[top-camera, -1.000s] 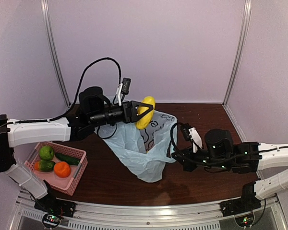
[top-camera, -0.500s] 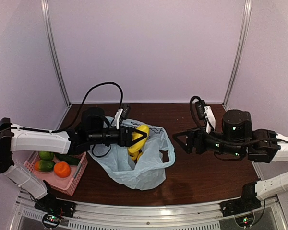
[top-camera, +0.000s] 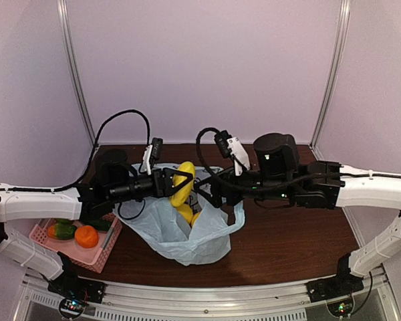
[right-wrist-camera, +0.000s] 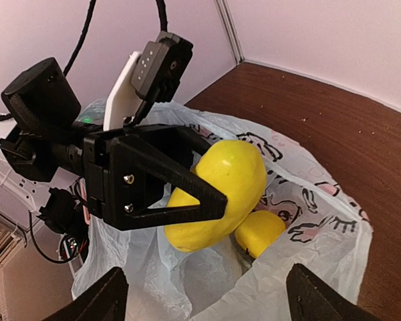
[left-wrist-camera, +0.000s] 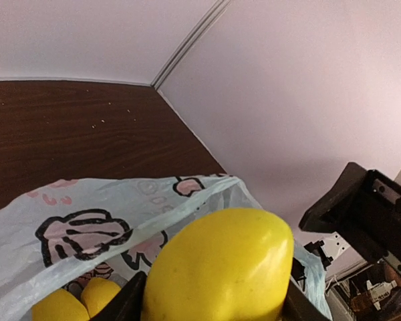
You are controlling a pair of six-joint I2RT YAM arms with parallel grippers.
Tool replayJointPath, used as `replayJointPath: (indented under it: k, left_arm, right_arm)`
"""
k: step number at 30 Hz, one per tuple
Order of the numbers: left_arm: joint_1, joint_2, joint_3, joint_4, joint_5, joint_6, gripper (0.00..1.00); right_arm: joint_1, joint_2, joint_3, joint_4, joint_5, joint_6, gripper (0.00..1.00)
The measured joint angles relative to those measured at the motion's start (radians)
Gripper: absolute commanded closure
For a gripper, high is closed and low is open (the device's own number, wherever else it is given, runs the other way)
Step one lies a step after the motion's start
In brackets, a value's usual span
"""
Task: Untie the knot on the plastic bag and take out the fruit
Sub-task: Pass from the left arm to the right
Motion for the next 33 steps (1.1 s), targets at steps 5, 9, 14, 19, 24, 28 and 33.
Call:
replayJointPath:
  k: [5, 9, 14, 19, 24, 28, 33]
  left_arm:
    - [0.0, -0.037, -0.024, -0.001, -0.042, -0.055, 0.53]
    - [0.0, -0.038, -0.024, -0.001, -0.044, -0.079, 0.53]
    - [0.0, -0.039, -0.024, -0.003, -0.047, -0.092, 0.53]
    - [0.006, -0.045, -0.027, -0.013, -0.061, -0.1, 0.53]
    - [0.009, -0.047, -0.033, -0.013, -0.077, -0.109, 0.53]
    - [0.008, -0.047, -0.033, -0.011, -0.075, -0.118, 0.53]
    - [0.013, -0.047, -0.034, -0.007, -0.083, -0.119, 0.49]
  right_arm:
    - [-0.002, 0.101, 0.004, 0.072, -0.119, -0.014, 0.31]
    - [-0.003, 0.152, 0.009, 0.138, -0.168, -0.019, 0.31]
    - [-0.009, 0.224, 0.021, 0.191, -0.182, -0.019, 0.31]
    - [-0.019, 0.285, 0.043, 0.217, -0.177, -0.019, 0.26]
    - [-0.028, 0.332, 0.061, 0.25, -0.169, -0.02, 0.25]
    - [-0.029, 0.367, 0.076, 0.273, -0.153, -0.018, 0.29]
    - [-0.034, 0.382, 0.077, 0.3, -0.134, 0.018, 0.47]
